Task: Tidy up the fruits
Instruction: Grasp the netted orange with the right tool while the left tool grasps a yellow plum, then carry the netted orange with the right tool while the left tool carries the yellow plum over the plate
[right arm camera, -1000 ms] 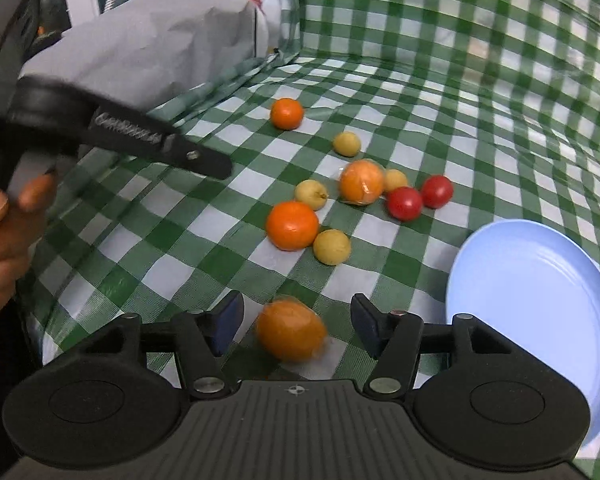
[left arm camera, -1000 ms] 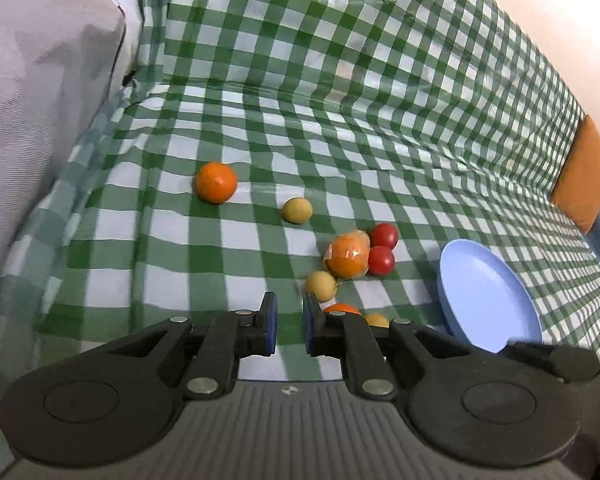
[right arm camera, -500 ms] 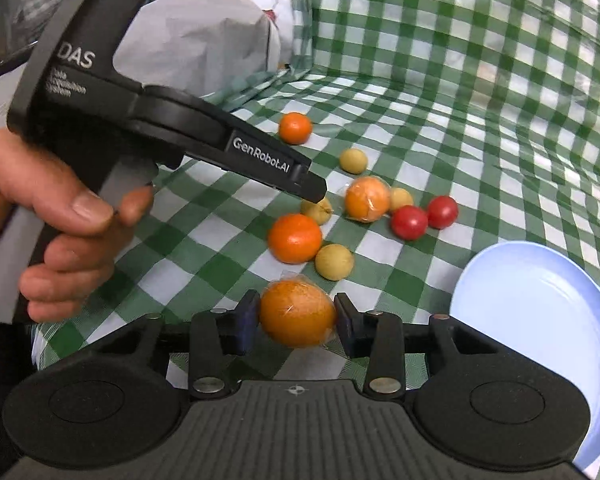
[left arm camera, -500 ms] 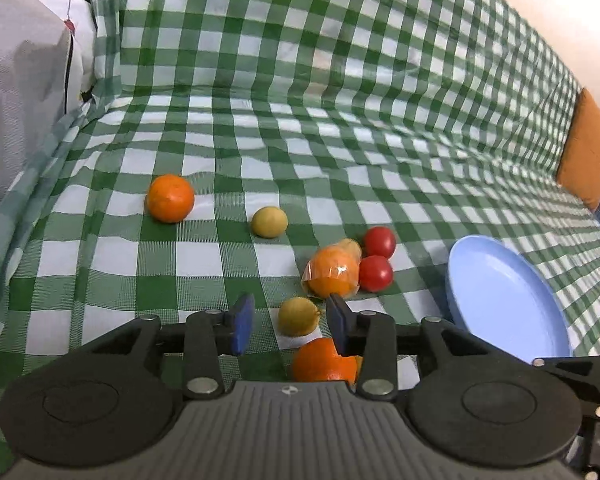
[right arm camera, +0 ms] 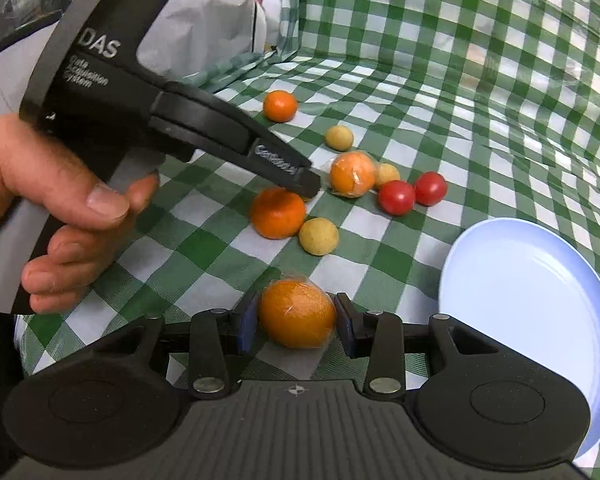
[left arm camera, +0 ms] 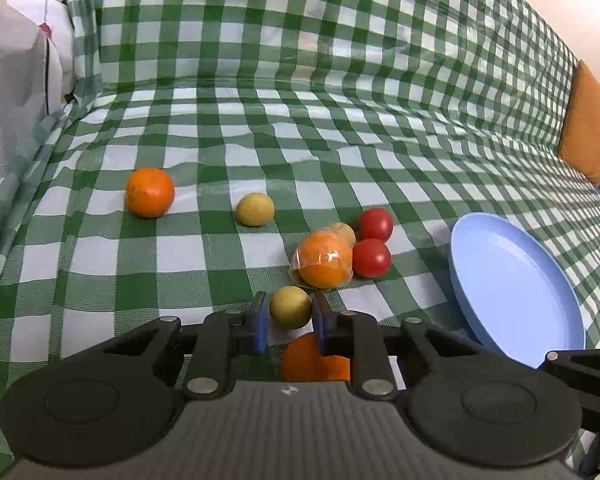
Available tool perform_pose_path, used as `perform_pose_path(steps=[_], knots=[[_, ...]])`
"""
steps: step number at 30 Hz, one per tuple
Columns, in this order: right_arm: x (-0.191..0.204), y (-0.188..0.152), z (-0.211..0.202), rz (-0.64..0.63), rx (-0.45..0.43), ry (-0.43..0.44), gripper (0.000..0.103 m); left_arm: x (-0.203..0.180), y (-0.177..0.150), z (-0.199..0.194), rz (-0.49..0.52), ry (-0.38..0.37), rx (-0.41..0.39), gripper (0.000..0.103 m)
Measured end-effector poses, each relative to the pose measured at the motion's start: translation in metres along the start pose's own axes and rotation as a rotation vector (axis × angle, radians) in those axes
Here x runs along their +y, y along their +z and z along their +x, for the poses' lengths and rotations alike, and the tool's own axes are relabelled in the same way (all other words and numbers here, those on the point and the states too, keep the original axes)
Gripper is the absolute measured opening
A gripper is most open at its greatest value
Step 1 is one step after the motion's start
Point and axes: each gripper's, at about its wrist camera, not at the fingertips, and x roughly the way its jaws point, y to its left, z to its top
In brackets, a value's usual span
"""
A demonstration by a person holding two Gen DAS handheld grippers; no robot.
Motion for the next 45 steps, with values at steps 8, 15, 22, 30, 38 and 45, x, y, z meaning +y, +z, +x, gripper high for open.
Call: perform_pose_path(steps=[8, 15, 22, 30, 38, 45], knots=[[-0.008, 0.009, -0.023, 0.057, -0.078, -0.029, 0.042, 0.006, 0.002, -0.025, -0.023, 0.068, -0.043, 0.024], [-0.019, 0.018, -0.043, 0.085, -0.128, -0.061, 0.042, -0.001, 0.015, -0.053, -0.036, 0.122, -0.061, 0.025], [-0.059, 0.024, -0.069, 0.212, -0.178, -0.125, 0.042, -0.028, 0.030, -0.066, -0.019, 0.127, -0.071, 0.025], [-0.126, 0.037, -0.096, 0.255, -0.225, -0.253, 0.042, -0.062, 0.043, -0.061, 0.006, 0.088, -0.078, 0.025], [-0.161, 0.021, -0.094, 0.401, -0.195, -0.310, 0.042, -0.107, 0.048, -0.043, 0.052, 0.015, -0.059, 0.025], [-0.159, 0.019, -0.087, 0.410, -0.156, -0.335, 0.042, -0.132, 0.047, -0.034, 0.091, -0.027, -0.064, 0.025]])
